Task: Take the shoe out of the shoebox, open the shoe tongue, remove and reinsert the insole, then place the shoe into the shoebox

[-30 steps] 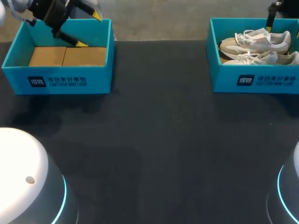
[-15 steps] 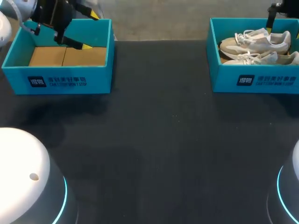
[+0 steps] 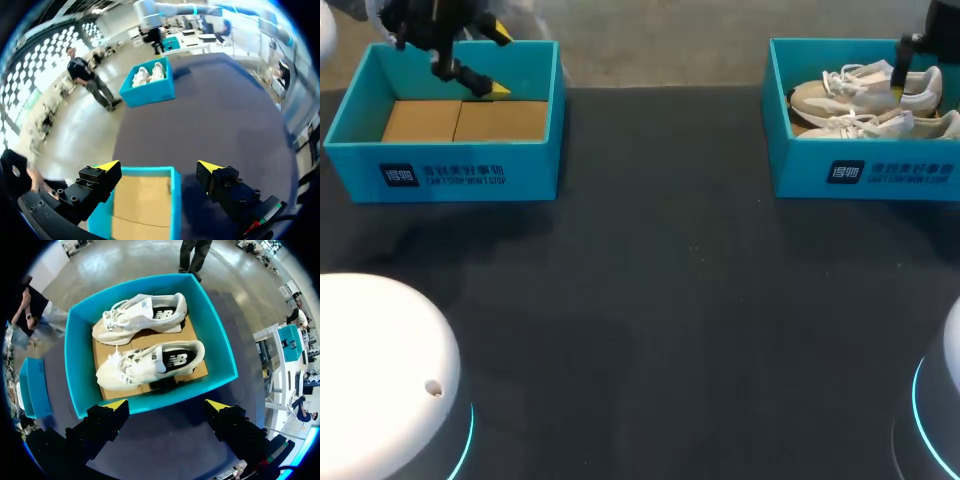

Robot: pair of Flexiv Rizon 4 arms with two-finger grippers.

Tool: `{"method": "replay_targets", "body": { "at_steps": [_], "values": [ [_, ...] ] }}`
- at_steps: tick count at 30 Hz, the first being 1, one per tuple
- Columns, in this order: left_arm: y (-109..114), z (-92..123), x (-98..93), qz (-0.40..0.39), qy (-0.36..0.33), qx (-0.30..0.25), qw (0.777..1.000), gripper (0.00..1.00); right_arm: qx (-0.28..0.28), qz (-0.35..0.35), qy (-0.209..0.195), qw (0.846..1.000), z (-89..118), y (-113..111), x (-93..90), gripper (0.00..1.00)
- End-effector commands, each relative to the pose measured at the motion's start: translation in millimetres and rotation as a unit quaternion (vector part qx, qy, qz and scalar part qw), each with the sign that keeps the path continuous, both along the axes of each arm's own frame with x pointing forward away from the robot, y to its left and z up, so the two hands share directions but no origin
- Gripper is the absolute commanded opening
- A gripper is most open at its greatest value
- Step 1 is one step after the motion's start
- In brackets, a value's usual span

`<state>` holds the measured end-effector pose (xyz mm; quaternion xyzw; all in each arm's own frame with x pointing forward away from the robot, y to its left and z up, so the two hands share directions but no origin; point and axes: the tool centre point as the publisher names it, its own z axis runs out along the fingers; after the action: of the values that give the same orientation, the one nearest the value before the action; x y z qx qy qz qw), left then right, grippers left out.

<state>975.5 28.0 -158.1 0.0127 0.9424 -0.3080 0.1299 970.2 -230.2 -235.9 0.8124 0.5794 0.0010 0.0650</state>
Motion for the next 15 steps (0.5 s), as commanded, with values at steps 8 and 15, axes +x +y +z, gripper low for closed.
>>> {"method": "replay_targets", "body": {
  "at_steps": [8, 15],
  "values": [
    [21, -18, -7.5, 0.357, 0.271, -0.066, 0.891, 1.0, 0.007, -0.019, -0.02, 1.0, 3, 0, -43.8, 1.0],
    [27, -24, -27.6, 0.414, 0.29, -0.077, 0.859, 1.0, 0.021, -0.021, -0.021, 0.999, 0, -6, -53.1, 1.0]
  ]
}}
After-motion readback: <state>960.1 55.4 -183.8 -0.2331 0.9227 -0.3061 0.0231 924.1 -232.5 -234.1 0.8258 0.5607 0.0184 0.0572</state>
